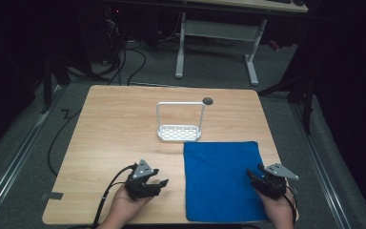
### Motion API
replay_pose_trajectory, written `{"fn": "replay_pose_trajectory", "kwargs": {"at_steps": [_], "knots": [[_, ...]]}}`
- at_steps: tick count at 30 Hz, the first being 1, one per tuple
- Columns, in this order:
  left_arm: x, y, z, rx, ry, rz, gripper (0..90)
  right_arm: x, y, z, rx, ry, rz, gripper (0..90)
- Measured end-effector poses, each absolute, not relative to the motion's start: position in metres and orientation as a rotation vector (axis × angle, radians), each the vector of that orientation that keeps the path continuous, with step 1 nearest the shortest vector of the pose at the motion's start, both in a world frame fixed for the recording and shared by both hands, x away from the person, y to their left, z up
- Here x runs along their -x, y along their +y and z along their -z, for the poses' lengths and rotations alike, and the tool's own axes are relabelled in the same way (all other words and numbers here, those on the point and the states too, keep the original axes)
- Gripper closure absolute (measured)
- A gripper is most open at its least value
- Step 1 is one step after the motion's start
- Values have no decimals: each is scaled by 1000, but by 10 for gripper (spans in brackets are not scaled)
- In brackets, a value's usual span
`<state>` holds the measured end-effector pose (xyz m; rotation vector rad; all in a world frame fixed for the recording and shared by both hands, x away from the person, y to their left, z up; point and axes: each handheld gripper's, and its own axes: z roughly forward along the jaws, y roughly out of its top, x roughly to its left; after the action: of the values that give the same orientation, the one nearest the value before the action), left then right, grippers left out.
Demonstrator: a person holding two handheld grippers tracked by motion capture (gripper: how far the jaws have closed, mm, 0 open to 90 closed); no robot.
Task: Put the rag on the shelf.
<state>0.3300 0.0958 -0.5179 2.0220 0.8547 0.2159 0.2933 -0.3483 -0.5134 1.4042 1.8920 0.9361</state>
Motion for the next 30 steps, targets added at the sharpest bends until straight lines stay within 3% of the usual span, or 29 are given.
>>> {"fn": "replay_pose_trajectory", "kwargs": {"at_steps": [12,23,30], "knots": [[-336,102,519,-1971,873,-232,461,-290,-349,512,-1411,1874,-958,503],[-329,84,524,-2002,799,-228,492,-290,-354,509,-1399,1863,-968,508],[-330,60,519,-1992,764,-146,539,-288,-359,509,-1399,1847,-981,551]]}}
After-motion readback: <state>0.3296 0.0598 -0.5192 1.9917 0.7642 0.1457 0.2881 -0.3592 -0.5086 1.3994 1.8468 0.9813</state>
